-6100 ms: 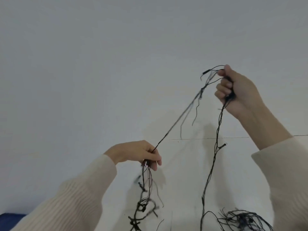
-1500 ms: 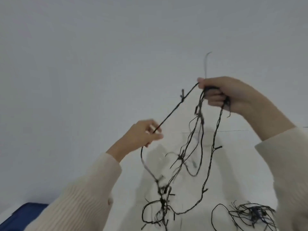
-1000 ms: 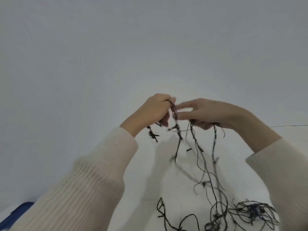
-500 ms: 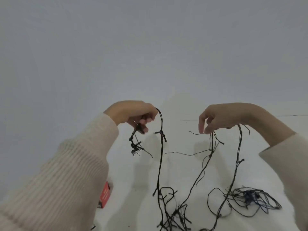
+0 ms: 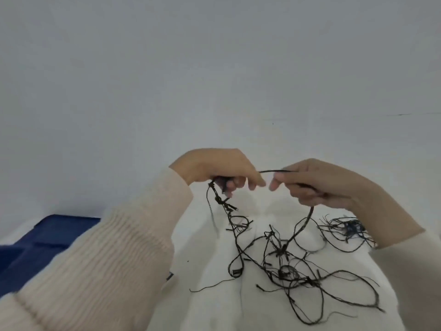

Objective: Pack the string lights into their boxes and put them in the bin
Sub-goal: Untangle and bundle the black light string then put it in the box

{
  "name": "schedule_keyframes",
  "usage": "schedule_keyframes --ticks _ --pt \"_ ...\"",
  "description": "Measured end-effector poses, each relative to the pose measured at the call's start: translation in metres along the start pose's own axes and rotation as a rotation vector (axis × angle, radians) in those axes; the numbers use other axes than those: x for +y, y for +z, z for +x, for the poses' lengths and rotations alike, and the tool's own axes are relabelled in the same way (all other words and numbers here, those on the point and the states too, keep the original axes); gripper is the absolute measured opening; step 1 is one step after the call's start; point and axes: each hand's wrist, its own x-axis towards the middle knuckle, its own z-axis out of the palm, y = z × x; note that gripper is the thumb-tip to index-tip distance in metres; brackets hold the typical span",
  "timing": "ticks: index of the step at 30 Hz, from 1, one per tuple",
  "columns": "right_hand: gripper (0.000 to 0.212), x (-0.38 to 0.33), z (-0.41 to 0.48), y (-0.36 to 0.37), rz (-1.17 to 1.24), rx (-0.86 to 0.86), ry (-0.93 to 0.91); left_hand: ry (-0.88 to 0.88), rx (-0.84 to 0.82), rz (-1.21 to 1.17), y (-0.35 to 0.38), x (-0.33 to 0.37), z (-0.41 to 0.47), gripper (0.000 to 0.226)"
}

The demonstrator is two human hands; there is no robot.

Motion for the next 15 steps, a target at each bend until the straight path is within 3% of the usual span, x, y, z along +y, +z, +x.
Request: schedule_keyframes --ticks 3,7,8,10,11,13,15 --pt "0.022 0.031 -0.017 -0.021 -0.085 0.019 0.109 -0.03 -0.235 -0.018 0.022 -0.048 0.0 0.014" --pt "0.021 0.067 -0.024 -0.025 -0.716 -0.219 0.379 0.019 -0.243 -0.005 0.042 -0.074 0.013 0.018" --pt "0.036 0.073 -0.021 -0.018 -0.799 -0.221 0.404 0.054 -0.239 0.061 0.049 -0.071 0.018 0.018" --pt "0.073 0.081 -0.01 0.0 -0.596 -0.169 0.271 0.145 -0.219 0.204 0.067 -0.059 0.03 0.017" --pt "0.078 0.084 -0.002 0.011 -0.376 -0.143 0.197 0.186 -0.196 0.259 0.077 -0.054 0.037 0.017" --pt "0.055 0.095 0.012 0.027 -0.08 -0.103 0.119 0.265 -0.085 0.338 0.088 -0.048 0.048 0.024" --pt "0.015 0.099 0.021 0.03 -0.023 0.011 0.164 0.318 0.097 0.346 0.086 -0.056 0.054 0.014"
